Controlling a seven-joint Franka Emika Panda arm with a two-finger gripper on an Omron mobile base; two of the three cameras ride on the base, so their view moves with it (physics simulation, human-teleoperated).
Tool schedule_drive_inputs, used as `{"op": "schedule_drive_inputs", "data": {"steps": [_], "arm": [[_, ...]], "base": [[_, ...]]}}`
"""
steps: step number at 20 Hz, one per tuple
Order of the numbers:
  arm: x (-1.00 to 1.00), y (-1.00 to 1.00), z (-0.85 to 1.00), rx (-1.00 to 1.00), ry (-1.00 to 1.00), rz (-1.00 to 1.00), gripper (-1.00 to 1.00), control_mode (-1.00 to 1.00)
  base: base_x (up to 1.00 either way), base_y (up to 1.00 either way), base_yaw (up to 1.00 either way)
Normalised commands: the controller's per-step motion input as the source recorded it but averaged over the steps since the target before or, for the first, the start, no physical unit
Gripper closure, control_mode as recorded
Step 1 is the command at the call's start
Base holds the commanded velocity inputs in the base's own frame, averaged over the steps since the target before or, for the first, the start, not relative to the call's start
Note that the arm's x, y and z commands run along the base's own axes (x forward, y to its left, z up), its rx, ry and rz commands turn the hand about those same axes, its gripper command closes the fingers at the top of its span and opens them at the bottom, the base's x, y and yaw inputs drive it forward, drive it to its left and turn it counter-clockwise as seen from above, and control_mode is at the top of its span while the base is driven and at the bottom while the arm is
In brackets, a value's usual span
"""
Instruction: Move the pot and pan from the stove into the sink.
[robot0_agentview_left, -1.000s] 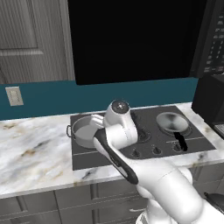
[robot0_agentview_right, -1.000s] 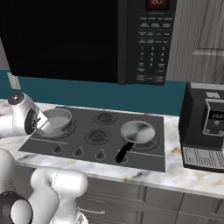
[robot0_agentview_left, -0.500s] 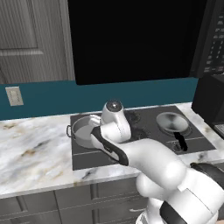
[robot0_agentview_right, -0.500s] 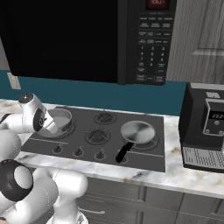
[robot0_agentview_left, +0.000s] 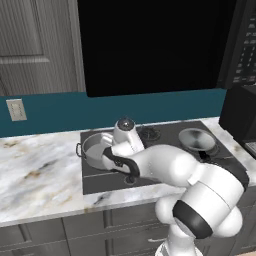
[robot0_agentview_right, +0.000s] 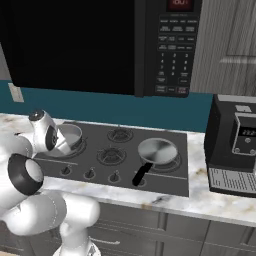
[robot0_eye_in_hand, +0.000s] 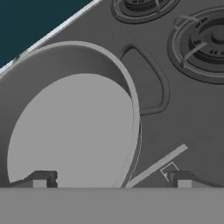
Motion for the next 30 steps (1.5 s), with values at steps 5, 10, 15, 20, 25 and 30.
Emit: {"op": "schedule_drive_inputs", "data": {"steps": [5, 10, 15, 20, 25, 30], "arm": [[0.24, 0.02, -0.26, 0.0, 0.0, -0.05, -1.0, -1.0], [0.22, 0.03, -0.21, 0.0, 0.0, -0.04, -1.0, -1.0], [0.21, 0.03, -0.19, 0.0, 0.01, -0.04, -1.0, -1.0], [0.19, 0.02, -0.16, 0.0, 0.0, -0.03, -1.0, -1.0], [0.04, 0.0, -0.01, 0.0, 0.0, 0.0, 1.0, -1.0], [-0.02, -0.04, 0.12, 0.03, 0.0, 0.0, 1.0, -1.0]], "base": [[0.0, 0.0, 0.0], [0.0, 0.0, 0.0], [0.0, 0.0, 0.0], [0.0, 0.0, 0.0], [0.0, 0.0, 0.0], [0.0, 0.0, 0.0]]}}
